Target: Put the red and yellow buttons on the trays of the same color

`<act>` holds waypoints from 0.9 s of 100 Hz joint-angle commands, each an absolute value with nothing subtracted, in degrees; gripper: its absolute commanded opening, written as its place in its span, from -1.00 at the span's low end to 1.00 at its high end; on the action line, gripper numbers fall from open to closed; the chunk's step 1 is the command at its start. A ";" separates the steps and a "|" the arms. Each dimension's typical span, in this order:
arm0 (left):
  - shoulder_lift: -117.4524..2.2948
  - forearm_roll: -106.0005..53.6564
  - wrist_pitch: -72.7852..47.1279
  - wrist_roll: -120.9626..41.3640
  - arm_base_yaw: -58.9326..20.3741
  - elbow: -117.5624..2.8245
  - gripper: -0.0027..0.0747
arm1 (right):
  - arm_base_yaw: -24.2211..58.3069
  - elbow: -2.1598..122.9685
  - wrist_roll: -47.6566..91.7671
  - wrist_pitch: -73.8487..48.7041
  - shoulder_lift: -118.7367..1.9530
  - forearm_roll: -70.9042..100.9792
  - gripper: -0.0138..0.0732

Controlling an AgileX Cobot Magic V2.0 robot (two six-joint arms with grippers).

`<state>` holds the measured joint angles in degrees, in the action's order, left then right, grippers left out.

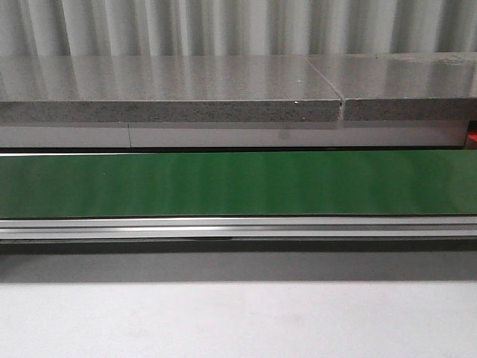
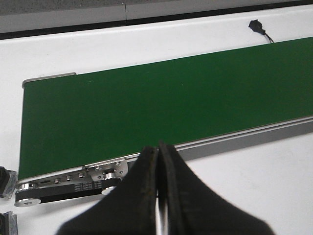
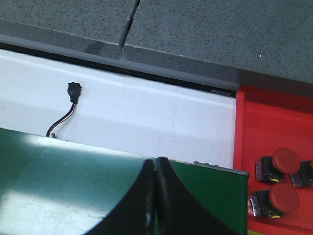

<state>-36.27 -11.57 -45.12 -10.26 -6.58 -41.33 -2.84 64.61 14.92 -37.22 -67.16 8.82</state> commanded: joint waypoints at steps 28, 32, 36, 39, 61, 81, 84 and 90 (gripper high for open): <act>-36.23 -12.86 -40.87 -10.32 -7.02 -42.83 -0.98 | -2.34 46.40 15.64 -25.25 -43.41 8.24 -0.83; -36.23 -12.86 -40.87 -10.32 -7.02 -42.83 -0.98 | -2.34 45.00 15.64 -25.25 -40.52 8.24 -0.83; -36.23 -12.86 -40.77 -10.32 -7.02 -42.83 -0.98 | -2.34 43.55 15.64 -25.62 -37.66 8.24 -0.83; -36.23 -12.86 -40.77 -10.32 -7.02 -42.83 -0.98 | -2.34 42.73 15.64 -26.06 -35.87 8.24 -0.83; -36.33 -13.35 -41.05 -10.22 -7.02 -42.83 -0.98 | -2.34 37.83 15.64 -31.75 -24.05 8.29 -0.83; -36.93 -11.93 -40.94 -10.11 -7.02 -42.83 -0.98 | -2.34 36.91 15.64 -36.50 -18.90 8.40 -0.83; -37.27 -11.64 -40.68 -9.80 -7.02 -42.83 -0.98 | -2.34 36.89 15.64 -36.66 -18.80 8.40 -0.83; -38.39 -11.40 -40.54 -8.83 -7.02 -43.27 -0.98 | -2.34 36.89 15.64 -36.83 -18.80 8.45 -0.83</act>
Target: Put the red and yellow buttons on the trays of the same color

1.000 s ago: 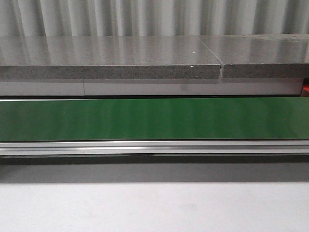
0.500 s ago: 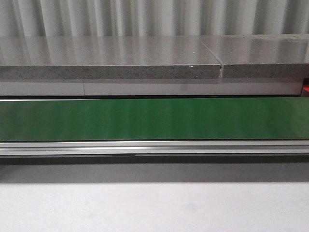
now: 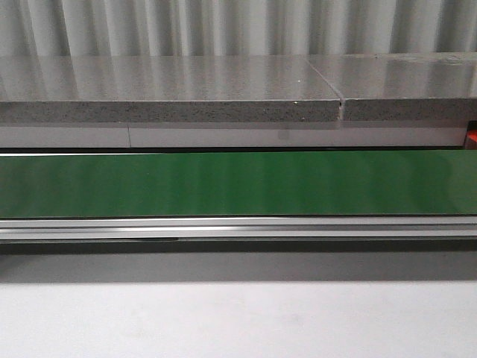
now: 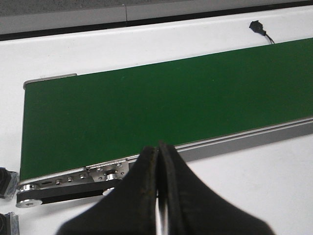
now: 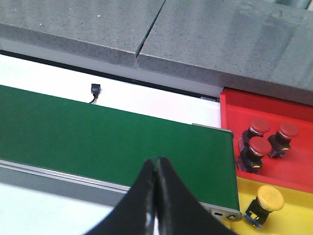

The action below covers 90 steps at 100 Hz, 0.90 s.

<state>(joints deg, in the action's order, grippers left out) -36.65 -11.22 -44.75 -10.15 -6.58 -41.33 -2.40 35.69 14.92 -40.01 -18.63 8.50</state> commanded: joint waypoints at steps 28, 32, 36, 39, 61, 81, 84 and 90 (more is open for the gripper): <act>-50.21 -2.26 -43.85 3.82 -3.88 -52.20 -0.94 | -2.34 36.89 15.64 -36.83 -18.80 8.45 -0.83; -52.17 -2.26 -44.59 3.82 -2.52 -53.75 -0.88 | -2.34 36.89 15.64 -36.83 -18.80 8.45 -0.83; -53.70 -2.26 -44.59 3.82 -0.72 -54.99 -0.78 | -2.34 36.89 15.64 -36.83 -18.80 8.45 -0.83; -55.08 -2.26 -44.44 3.82 0.51 -55.69 -0.70 | -2.34 36.89 15.64 -36.77 -18.80 8.45 -0.83; -61.66 -2.17 -43.58 3.82 10.10 -57.58 0.35 | -2.34 36.89 15.64 -36.77 -18.80 8.45 -0.83; -67.03 -2.04 -45.03 3.71 17.17 -57.70 0.47 | -2.34 36.89 15.64 -36.77 -18.80 8.45 -0.83; -67.94 -2.04 -45.47 3.71 17.90 -57.70 0.47 | -2.34 36.89 15.64 -36.77 -18.80 8.45 -0.83; -70.20 -2.04 -47.00 3.71 19.39 -57.70 0.47 | -2.34 36.89 15.64 -36.77 -18.80 8.45 -0.83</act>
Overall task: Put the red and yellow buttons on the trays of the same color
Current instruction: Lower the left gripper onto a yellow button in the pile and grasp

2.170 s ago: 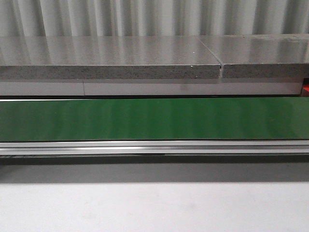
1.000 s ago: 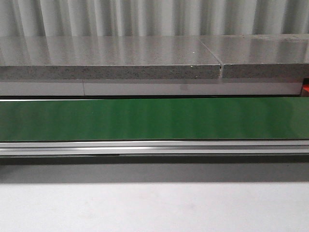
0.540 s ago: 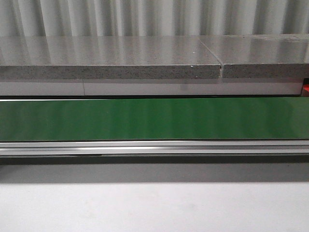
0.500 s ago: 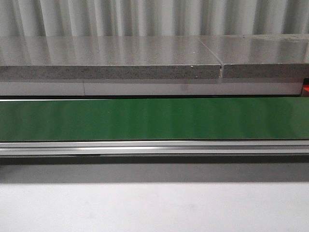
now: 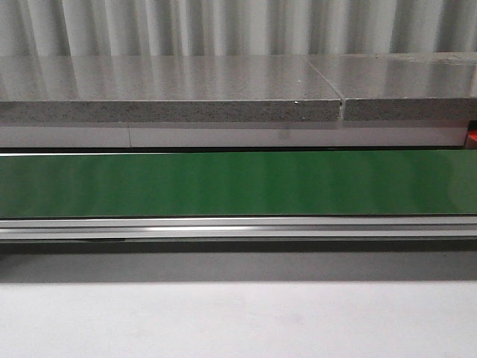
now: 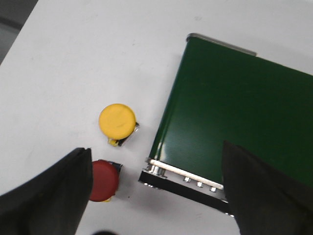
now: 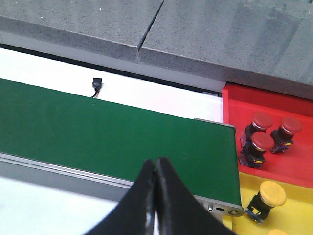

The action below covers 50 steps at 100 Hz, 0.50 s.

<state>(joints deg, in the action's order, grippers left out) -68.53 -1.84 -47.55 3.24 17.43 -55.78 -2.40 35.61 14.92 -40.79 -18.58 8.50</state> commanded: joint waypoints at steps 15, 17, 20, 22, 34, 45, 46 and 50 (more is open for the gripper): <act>-76.03 -2.35 -49.69 3.71 21.61 -57.70 0.47 | -2.34 36.89 15.64 -36.77 -18.80 8.50 -0.83; -76.81 -2.35 -49.66 3.71 21.72 -57.83 0.47 | -2.34 36.89 15.64 -36.77 -18.80 8.50 -0.83; -77.83 -2.35 -49.97 3.71 21.86 -58.08 0.47 | -2.34 36.89 15.64 -36.77 -18.80 8.50 -0.83; -78.85 -2.35 -50.15 3.71 21.86 -58.24 0.47 | -2.34 36.89 15.64 -36.77 -18.80 8.50 -0.83; -82.62 -2.35 -51.22 3.61 21.86 -61.13 0.47 | -2.34 36.89 15.64 -36.72 -18.80 8.49 -0.83; -85.99 -2.35 -52.62 3.50 21.86 -64.86 0.47 | -2.34 36.89 15.64 -36.72 -18.80 8.49 -0.83; -86.21 -2.24 -52.78 3.50 21.86 -65.39 0.47 | -2.34 36.89 15.64 -36.72 -18.80 8.49 -0.83; -87.89 -2.12 -54.22 3.50 21.86 -66.76 0.47 | -2.34 36.89 15.64 -36.72 -18.80 8.49 -0.83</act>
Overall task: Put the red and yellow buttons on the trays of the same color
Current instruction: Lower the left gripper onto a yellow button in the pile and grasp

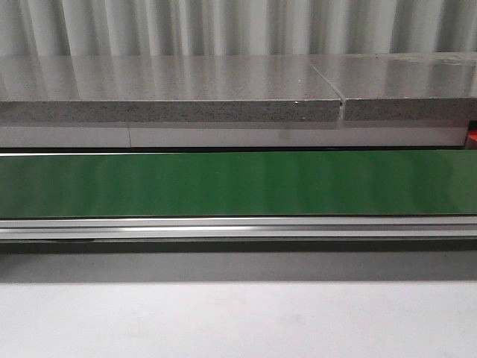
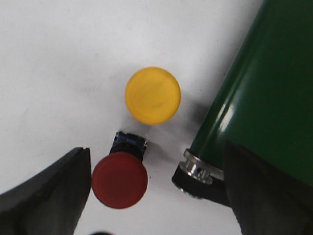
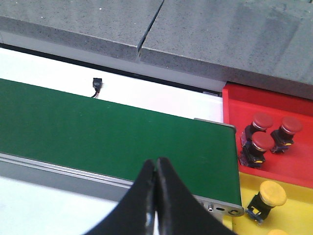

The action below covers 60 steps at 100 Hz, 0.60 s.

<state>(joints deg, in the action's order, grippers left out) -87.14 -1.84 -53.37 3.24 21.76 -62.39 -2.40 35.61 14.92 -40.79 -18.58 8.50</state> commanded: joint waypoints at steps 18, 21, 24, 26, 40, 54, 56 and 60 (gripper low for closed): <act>-94.04 -0.86 -58.59 3.20 21.99 -73.04 0.47 | -2.34 36.89 15.64 -36.72 -18.80 8.49 -0.83; -95.07 -1.12 -59.18 3.20 21.99 -73.81 0.47 | -2.34 36.89 15.64 -36.72 -18.80 8.49 -0.83; -95.66 -1.11 -59.77 3.20 21.99 -74.69 0.47 | -2.34 36.89 15.64 -36.72 -18.80 8.49 -0.83; -96.26 -1.24 -60.33 3.20 21.99 -75.22 0.47 | -2.34 36.89 15.64 -36.72 -18.80 8.49 -0.83; -99.91 -1.24 -64.47 2.98 21.99 -78.21 0.47 | -2.34 36.89 15.64 -36.72 -18.80 8.49 -0.83; -102.19 -1.24 -65.15 2.98 21.99 -78.75 0.47 | -2.34 36.89 15.64 -36.72 -18.80 8.49 -0.83; -102.54 -1.45 -65.51 2.98 21.99 -78.75 0.47 | -2.34 36.89 15.64 -36.72 -18.80 8.49 -0.83; -103.24 -1.46 -65.89 2.98 21.99 -78.75 0.47 | -2.34 36.89 15.64 -36.72 -18.80 8.49 -0.83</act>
<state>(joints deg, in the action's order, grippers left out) -104.37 -0.85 -64.62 2.93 21.96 -76.99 -2.40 35.61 14.92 -40.83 -18.58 8.50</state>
